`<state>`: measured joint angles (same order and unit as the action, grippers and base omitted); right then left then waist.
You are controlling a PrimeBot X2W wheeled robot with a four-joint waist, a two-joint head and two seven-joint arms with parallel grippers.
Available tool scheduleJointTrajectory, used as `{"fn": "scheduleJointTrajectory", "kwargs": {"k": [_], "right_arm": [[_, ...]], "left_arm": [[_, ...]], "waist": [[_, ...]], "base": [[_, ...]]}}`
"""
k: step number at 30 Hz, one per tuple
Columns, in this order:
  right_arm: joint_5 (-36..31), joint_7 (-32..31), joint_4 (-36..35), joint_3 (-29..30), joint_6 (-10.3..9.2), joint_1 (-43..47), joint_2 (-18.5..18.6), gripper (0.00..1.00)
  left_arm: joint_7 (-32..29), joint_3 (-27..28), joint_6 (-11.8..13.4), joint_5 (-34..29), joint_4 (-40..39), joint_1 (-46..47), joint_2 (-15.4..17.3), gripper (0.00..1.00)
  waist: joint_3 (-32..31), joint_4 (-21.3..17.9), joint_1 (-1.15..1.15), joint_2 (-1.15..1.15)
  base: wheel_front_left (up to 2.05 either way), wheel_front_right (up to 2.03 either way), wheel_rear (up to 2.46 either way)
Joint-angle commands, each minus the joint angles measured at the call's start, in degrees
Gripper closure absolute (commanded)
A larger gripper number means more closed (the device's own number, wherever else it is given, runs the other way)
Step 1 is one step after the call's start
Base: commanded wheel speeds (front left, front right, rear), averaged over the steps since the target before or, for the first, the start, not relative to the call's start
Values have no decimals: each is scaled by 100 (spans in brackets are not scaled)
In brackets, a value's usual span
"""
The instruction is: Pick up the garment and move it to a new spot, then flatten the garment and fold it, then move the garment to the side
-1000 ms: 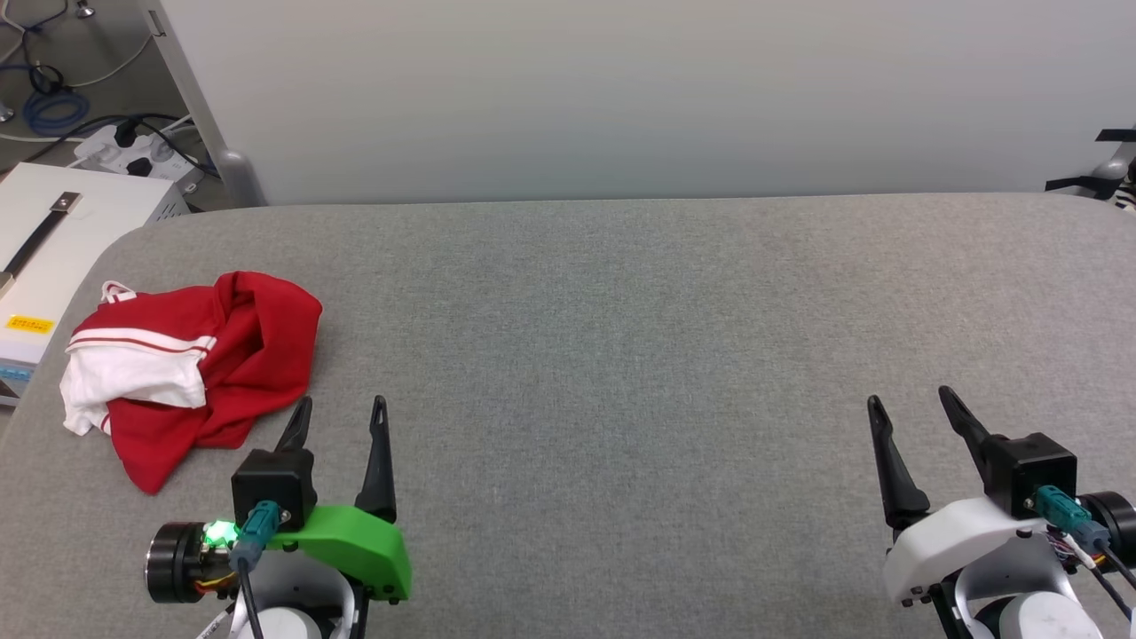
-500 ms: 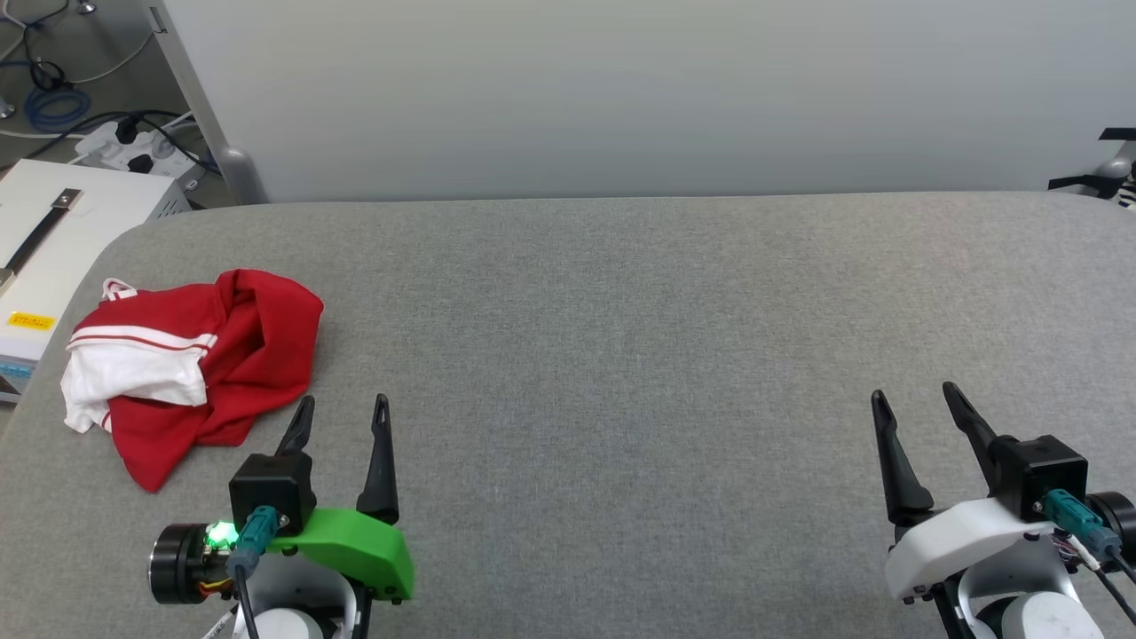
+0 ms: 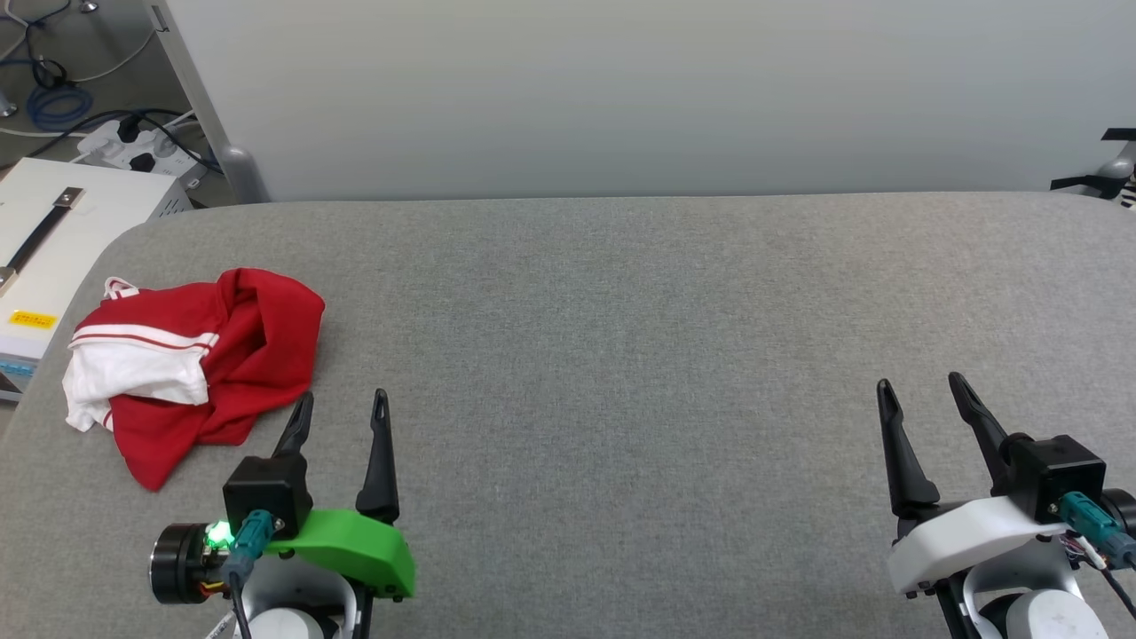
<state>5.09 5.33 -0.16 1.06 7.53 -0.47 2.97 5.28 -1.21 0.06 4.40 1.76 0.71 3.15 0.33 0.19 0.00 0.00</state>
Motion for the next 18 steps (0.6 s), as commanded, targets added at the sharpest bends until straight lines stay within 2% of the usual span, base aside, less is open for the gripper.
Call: {"fn": "scheduleJointTrajectory", "kwargs": {"k": [1, 10, 18], "right_arm": [[53, 65, -18, 7, -2, 33, -4, 0], [106, 171, 226, -13, -2, 55, -4, 0], [196, 265, 140, -5, -2, 40, -5, 0]], "left_arm": [[58, -9, 20, 43, 32, -23, -11, 0], [166, -85, 27, 147, 299, -21, -13, 0], [260, -80, 36, 208, 239, -2, -14, 0]], "waist": [[-3, -2, 0, 0], [-5, -9, 0, 0], [4, -4, 0, 0]], "base": [[0, 0, 0], [0, 0, 0], [0, 0, 0]]}}
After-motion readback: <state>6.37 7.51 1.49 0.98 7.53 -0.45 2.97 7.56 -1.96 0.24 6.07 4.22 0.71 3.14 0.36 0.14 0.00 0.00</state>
